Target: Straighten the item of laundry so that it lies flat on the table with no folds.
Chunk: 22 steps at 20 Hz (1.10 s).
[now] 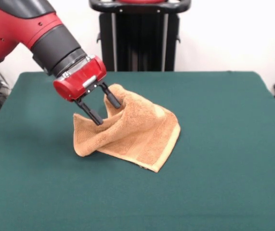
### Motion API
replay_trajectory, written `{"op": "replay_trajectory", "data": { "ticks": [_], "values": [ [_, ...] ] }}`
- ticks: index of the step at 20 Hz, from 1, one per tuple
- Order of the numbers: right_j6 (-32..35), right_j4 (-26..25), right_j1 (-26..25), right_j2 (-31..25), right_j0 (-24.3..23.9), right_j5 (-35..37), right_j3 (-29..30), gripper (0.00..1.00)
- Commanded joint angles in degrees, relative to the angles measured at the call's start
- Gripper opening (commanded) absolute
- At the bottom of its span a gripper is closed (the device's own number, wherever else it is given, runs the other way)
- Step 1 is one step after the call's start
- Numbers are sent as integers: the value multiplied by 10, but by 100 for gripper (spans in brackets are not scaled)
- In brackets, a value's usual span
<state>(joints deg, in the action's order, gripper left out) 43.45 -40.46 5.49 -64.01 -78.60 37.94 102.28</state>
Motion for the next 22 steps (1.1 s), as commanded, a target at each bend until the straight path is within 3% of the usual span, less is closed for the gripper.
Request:
{"op": "replay_trajectory", "data": {
  "ticks": [1,7,22],
  "values": [
    [-101,-26,22,80,60,102,-62,100],
    [-87,-45,70,126,108,155,-85,100],
    [-82,-60,120,142,134,160,-85,100]
  ]
}}
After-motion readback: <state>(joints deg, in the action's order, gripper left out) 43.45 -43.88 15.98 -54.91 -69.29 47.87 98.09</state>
